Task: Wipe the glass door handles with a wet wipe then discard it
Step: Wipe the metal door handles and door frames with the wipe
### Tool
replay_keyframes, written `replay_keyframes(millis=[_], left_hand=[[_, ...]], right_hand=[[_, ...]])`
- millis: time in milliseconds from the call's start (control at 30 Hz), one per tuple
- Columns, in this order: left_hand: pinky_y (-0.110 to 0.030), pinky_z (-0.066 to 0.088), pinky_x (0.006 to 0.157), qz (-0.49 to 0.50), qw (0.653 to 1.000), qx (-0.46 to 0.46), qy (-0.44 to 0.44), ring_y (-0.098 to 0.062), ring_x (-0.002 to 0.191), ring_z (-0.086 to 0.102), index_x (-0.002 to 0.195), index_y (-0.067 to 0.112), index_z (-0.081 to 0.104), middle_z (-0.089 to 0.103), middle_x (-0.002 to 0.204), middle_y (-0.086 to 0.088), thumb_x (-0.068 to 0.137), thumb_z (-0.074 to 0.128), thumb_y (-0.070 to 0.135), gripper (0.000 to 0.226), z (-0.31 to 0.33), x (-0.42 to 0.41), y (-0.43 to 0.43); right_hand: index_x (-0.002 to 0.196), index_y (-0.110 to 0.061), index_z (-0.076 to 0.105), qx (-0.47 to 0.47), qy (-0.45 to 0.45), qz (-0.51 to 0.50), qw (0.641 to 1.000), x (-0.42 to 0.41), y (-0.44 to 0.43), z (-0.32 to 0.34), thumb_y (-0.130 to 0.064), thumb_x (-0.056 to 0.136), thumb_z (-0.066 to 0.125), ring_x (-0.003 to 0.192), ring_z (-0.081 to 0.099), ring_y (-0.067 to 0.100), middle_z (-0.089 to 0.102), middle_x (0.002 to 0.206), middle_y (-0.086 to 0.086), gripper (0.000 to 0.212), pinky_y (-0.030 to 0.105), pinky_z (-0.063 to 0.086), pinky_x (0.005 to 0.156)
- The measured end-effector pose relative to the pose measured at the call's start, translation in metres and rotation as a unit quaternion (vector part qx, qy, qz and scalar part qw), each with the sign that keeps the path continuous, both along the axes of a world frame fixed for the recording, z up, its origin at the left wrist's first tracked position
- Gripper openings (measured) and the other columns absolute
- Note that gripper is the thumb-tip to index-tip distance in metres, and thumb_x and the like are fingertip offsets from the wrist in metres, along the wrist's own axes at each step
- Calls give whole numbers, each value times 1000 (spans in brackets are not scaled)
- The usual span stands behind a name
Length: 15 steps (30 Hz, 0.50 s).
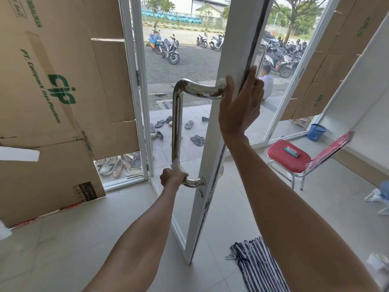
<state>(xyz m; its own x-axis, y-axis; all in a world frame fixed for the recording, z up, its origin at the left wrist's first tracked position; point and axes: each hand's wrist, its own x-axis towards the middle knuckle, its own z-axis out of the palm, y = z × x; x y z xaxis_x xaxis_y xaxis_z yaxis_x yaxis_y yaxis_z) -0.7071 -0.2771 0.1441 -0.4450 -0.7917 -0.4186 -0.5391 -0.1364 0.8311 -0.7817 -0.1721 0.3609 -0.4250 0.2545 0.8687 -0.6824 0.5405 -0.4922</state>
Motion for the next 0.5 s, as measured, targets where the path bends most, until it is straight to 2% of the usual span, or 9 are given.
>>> replay_keyframes(millis=[67,133,200,267,333,400,433,500], left_hand=[[-38,63,75,12,1000,20,13,-24,79,72,83,3,61,72,93,-13,65,89,18,37,0,2,8],[-38,63,75,19,999,38,20,-23,76,71,74,7,56,72,92,-12,67,90,18,36,0,5,16],[-36,61,79,16,1000,22,6,-25,86,71,84,7,60,72,100,-12,68,89,24,37,0,5,22],[-31,57,81,-14,998,-56,-41,-30,99,69,100,8,65,71,106,-12,75,81,30,37,6,8,32],[-31,52,77,-10,991,-117,-62,-34,104,67,105,8,66,71,107,-13,83,72,29,31,9,11,47],[-36,54,80,-4,986,-156,-56,-36,104,67,110,3,65,70,110,-18,90,65,30,34,6,15,62],[-38,54,83,-12,980,-190,-54,-37,107,66,116,1,62,68,115,-20,93,63,31,38,1,15,68],[-39,49,97,-71,962,-260,-52,-36,125,55,136,-4,44,52,137,-24,96,58,31,55,-14,15,78]], right_hand=[[134,-5,52,-3,-3,1,1000,1,-1,0,-42,94,54,104,59,26,61,111,11,54,33,52,72],[135,-5,52,-5,-8,2,1000,2,-1,1,-42,95,53,105,59,26,61,113,11,55,34,52,73],[135,-5,52,-5,-12,3,1000,2,-1,0,-42,95,52,105,58,26,61,114,11,55,35,52,73],[135,-5,51,-3,-14,5,1000,2,-1,0,-43,95,52,105,58,26,61,113,11,55,35,52,74],[135,-5,52,-2,-12,6,1000,2,0,0,-43,94,53,105,59,26,61,112,11,55,34,52,74],[134,-5,53,-3,-8,5,1000,2,0,1,-42,94,54,105,59,26,62,112,11,55,33,53,73],[134,-4,53,-3,-7,5,1000,2,0,1,-42,94,54,105,60,26,62,111,11,55,33,53,73],[134,-4,53,-4,-4,9,1000,2,0,1,-41,94,55,104,60,27,62,111,12,54,34,53,73]])
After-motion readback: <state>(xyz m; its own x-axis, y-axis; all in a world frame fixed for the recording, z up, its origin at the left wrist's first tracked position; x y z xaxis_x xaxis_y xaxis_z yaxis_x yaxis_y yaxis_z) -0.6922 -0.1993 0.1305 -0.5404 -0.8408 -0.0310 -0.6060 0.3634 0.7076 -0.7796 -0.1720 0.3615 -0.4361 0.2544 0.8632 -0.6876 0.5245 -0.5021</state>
